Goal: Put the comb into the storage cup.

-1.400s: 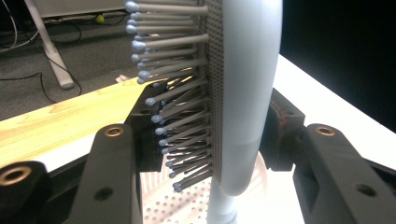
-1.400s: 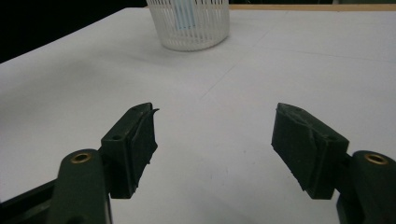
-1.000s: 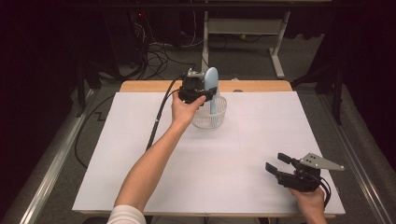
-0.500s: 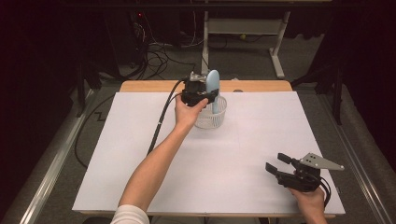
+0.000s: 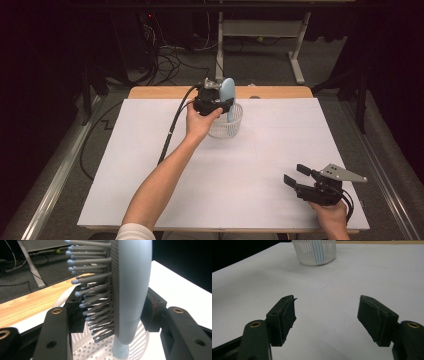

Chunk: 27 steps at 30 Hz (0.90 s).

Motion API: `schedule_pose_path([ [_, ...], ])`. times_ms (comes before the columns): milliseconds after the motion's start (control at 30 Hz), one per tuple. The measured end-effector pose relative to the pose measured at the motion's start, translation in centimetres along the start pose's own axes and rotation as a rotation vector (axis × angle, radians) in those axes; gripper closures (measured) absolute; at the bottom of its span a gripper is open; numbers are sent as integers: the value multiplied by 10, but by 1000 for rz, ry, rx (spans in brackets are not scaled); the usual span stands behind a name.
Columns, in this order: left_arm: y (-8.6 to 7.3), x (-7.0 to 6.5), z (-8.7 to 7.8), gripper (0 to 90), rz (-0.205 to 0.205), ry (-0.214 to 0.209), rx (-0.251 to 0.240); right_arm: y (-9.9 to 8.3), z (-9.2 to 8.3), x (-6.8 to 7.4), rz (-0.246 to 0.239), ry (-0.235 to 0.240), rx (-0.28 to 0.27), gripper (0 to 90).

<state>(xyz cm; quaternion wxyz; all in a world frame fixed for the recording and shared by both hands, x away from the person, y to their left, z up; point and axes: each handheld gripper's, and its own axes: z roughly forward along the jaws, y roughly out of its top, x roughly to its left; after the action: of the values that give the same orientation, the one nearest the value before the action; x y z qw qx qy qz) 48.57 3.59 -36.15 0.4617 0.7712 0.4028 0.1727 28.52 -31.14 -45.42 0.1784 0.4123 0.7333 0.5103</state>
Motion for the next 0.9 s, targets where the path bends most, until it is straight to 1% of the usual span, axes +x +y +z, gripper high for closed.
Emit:
schedule_pose_path([
  [100, 0, 2, -2, 460, -2, -8, 10, 0, 0, 0, 1, -1, 1, 309],
  [200, 0, 3, -4, 455, -3, -7, 13, 0, 1, 0, -1, 0, 3, 309],
  [300, -3, 4, -6, 447, -12, 3, -4, 0, 1, 0, -1, 1, 3, 308],
  [367, -4, 5, -7, 436, -20, 18, -12, 0, 1, 0, -2, 1, 2, 308],
  [433, -5, 8, -8, 428, -25, 22, -11, 0, 1, 0, -1, 2, 3, 308],
  [633, -5, 11, -11, 409, -22, 37, -8, 0, 1, 0, 0, 4, 5, 308],
  [900, -6, 15, -14, 388, -25, 42, 8, 0, 1, 0, -1, 2, 6, 306],
])
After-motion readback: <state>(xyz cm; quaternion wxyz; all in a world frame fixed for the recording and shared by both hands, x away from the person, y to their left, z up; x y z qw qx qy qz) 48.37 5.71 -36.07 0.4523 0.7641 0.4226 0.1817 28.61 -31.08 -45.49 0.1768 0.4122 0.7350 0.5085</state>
